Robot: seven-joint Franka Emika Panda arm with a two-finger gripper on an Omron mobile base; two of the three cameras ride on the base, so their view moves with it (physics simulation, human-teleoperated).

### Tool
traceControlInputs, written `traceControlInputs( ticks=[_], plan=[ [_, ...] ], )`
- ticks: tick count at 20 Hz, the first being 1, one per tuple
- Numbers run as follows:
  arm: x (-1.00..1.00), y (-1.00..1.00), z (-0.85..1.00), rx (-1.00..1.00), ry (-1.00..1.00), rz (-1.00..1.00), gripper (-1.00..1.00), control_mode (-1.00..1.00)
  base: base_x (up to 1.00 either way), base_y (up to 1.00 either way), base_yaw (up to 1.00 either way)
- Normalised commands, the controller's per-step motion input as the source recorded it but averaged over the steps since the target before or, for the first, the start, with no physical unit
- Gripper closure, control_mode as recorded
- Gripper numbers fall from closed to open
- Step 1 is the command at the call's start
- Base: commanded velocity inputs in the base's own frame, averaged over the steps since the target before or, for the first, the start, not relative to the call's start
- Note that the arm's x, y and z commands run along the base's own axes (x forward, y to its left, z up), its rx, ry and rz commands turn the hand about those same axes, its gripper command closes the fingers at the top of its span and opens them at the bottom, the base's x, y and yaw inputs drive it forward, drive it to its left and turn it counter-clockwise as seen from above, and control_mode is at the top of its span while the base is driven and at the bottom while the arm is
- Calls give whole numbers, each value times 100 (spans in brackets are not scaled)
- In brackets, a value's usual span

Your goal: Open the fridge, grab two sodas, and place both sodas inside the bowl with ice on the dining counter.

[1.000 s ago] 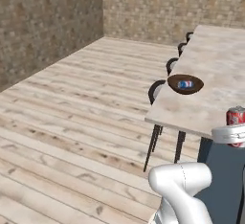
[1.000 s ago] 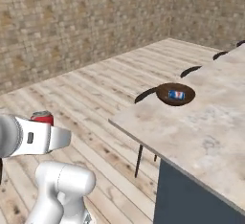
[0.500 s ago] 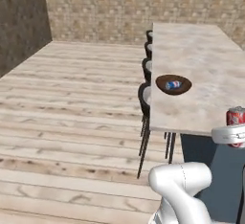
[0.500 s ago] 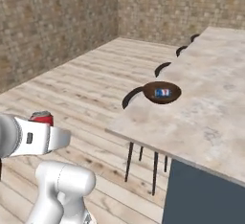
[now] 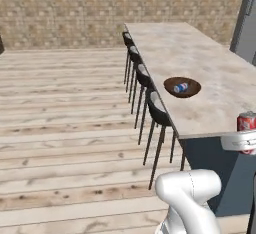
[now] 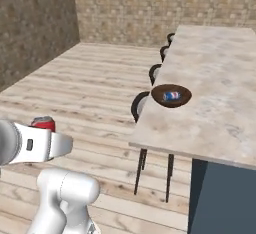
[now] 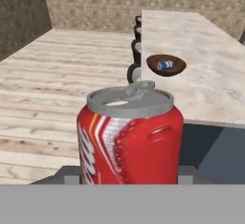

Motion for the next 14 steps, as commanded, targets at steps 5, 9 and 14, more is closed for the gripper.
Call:
traceControlInputs(
  ticks=[5,9,14],
  plan=[
    [0,0,0,0,0,0,100,100,50,72,-48],
    [0,0,0,0,0,0,100,100,51,72,-49],
    [0,0,0,0,0,0,100,100,66,67,-50]
  ],
)
